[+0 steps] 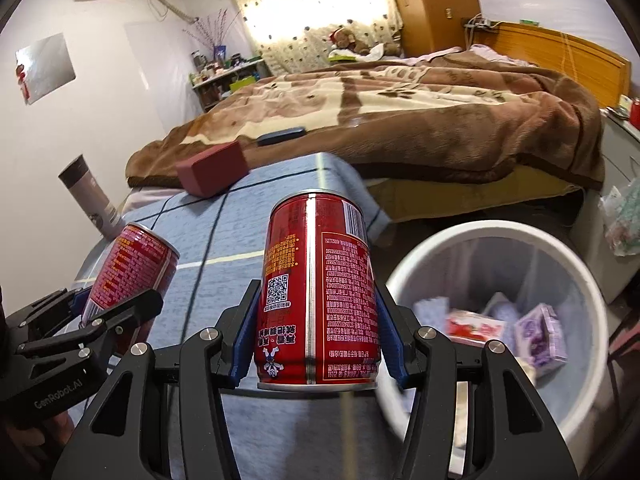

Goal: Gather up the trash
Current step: 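Carry both red cans over the white bin with both tools, then open both tools to drop the red cans into the bin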

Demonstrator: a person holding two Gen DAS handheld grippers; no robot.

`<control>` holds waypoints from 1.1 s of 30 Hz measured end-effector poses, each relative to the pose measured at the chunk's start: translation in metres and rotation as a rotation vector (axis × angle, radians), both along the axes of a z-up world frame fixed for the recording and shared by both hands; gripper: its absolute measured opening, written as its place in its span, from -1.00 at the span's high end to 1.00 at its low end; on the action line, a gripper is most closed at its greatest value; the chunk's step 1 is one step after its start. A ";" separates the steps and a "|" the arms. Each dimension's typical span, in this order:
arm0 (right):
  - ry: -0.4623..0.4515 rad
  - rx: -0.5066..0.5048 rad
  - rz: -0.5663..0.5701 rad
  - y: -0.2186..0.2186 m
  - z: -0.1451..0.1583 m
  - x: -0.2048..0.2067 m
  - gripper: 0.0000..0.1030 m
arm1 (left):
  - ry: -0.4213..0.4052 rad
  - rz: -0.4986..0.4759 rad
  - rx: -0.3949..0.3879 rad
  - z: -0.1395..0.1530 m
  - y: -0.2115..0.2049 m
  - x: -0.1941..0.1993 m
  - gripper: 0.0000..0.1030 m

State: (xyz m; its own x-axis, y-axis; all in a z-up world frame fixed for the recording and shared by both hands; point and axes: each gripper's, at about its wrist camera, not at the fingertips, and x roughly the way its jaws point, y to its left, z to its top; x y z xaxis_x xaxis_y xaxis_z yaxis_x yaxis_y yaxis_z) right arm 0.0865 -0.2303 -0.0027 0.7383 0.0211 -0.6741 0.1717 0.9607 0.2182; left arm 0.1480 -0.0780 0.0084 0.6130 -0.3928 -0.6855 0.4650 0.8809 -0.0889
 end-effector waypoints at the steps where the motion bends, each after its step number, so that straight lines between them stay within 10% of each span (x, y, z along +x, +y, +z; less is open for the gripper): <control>1: -0.004 -0.001 -0.006 -0.004 0.001 -0.003 -0.05 | -0.004 -0.009 -0.001 0.001 -0.006 -0.003 -0.05; 33: 0.136 -0.030 -0.165 -0.114 -0.040 -0.040 -0.06 | 0.088 -0.178 0.019 -0.033 -0.159 -0.035 -0.06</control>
State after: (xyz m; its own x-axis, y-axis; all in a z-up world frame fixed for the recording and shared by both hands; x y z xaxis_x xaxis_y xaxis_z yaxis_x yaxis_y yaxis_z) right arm 0.0468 -0.3446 -0.0430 0.6326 -0.1146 -0.7660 0.3535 0.9227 0.1538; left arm 0.1132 -0.2372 -0.0247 0.4720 -0.4765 -0.7417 0.6049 0.7871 -0.1207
